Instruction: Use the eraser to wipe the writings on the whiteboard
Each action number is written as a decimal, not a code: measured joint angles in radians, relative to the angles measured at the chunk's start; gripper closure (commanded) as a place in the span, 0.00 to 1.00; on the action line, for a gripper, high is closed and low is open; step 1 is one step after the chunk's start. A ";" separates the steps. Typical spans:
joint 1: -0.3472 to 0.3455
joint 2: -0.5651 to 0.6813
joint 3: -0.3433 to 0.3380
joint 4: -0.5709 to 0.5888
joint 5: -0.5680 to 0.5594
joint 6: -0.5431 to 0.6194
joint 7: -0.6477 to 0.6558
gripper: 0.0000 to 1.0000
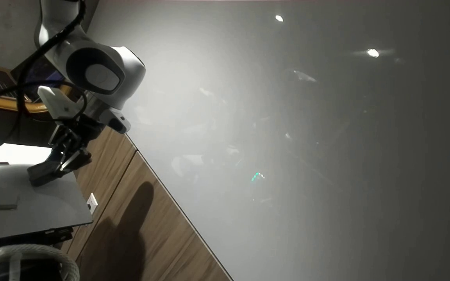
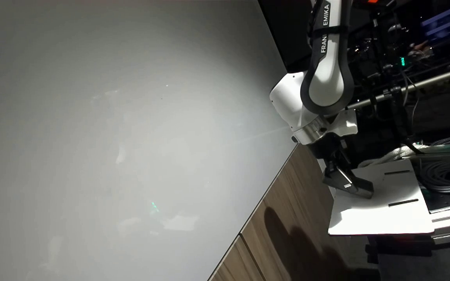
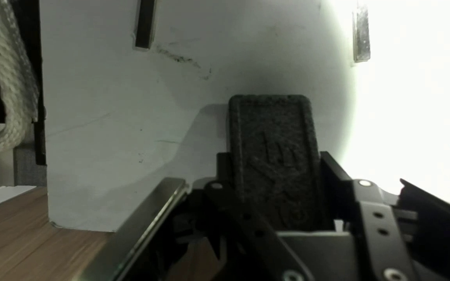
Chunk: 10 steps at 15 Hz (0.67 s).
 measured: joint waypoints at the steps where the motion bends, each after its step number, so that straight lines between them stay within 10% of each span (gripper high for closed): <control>1: -0.001 0.002 -0.001 0.003 -0.001 -0.001 0.003 0.70; 10: -0.011 0.023 -0.009 0.031 -0.001 -0.038 0.010 0.70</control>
